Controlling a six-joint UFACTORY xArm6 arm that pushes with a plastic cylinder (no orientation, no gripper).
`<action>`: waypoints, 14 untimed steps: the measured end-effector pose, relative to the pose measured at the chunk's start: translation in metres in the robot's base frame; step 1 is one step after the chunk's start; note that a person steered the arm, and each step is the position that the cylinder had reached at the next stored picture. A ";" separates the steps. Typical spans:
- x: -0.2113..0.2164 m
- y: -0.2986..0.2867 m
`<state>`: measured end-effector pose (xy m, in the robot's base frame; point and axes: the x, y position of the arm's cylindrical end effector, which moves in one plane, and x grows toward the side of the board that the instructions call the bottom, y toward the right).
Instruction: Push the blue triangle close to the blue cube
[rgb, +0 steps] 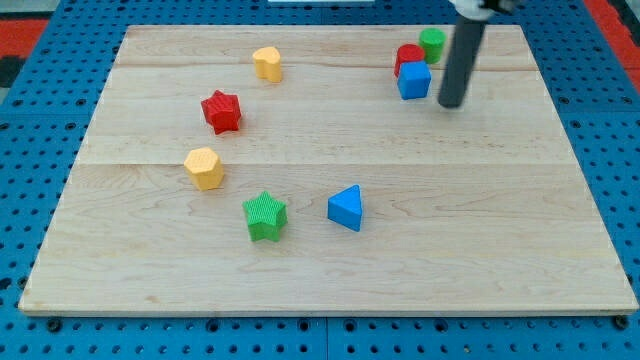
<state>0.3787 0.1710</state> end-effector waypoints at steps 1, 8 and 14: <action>0.076 -0.007; 0.006 -0.145; -0.049 -0.113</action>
<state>0.3293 0.0577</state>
